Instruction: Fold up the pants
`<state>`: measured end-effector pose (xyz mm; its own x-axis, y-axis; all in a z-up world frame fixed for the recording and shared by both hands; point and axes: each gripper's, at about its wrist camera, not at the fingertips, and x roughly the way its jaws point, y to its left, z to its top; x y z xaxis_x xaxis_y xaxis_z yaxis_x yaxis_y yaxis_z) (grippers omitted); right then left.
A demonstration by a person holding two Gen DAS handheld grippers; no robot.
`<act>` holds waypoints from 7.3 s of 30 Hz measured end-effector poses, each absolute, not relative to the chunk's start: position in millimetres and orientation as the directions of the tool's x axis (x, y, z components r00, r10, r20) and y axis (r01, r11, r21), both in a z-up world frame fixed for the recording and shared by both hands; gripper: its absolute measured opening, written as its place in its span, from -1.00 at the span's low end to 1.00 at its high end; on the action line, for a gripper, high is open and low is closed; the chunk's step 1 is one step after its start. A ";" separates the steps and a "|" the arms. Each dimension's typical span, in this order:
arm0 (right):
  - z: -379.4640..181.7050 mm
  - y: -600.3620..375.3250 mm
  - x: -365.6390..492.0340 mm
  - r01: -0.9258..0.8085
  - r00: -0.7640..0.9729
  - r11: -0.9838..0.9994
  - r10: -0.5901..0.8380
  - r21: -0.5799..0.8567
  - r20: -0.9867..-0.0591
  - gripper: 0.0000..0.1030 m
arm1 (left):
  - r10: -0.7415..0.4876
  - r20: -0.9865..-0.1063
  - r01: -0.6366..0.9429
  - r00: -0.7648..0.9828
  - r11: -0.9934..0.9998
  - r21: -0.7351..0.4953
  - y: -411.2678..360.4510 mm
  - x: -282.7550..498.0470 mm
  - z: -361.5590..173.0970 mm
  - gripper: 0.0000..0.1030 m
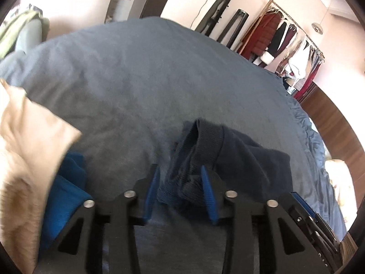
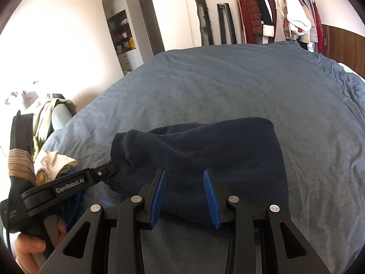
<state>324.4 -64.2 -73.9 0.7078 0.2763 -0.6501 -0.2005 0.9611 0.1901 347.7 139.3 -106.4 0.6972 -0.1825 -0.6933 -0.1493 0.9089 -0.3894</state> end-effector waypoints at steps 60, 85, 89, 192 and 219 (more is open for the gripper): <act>-80.9 -88.4 485.9 -0.954 0.150 0.257 -0.042 -0.156 -0.988 -0.10 | -0.061 -0.784 0.091 0.617 0.996 -0.006 76.2 416.4 -87.1 -0.80; -97.8 -95.9 460.3 -0.962 0.093 0.252 -0.067 -0.107 -0.993 -0.77 | -0.011 -0.744 0.123 0.668 0.988 0.096 70.7 407.7 -82.5 -0.86; -102.1 -103.4 460.7 -0.950 0.093 0.291 -0.077 -0.112 -0.993 -0.79 | 0.008 -0.762 0.113 0.648 0.988 0.107 72.1 414.2 -88.0 -0.86; -119.0 -147.7 287.1 0.051 0.663 0.998 -0.007 0.035 -0.748 -0.19 | -0.004 -0.728 0.017 0.685 1.000 0.011 98.5 315.7 -94.1 -0.63; 12.6 -154.7 152.3 0.005 0.836 1.000 0.011 0.028 -0.549 0.47 | 0.002 -0.526 0.005 0.851 1.000 0.012 65.6 153.1 15.9 0.66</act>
<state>152.3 -154.7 12.6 0.8355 0.0115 -0.5493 0.0046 0.9996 0.0280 153.1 65.6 15.9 0.8507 0.0020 -0.5257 0.0050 0.9999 0.0120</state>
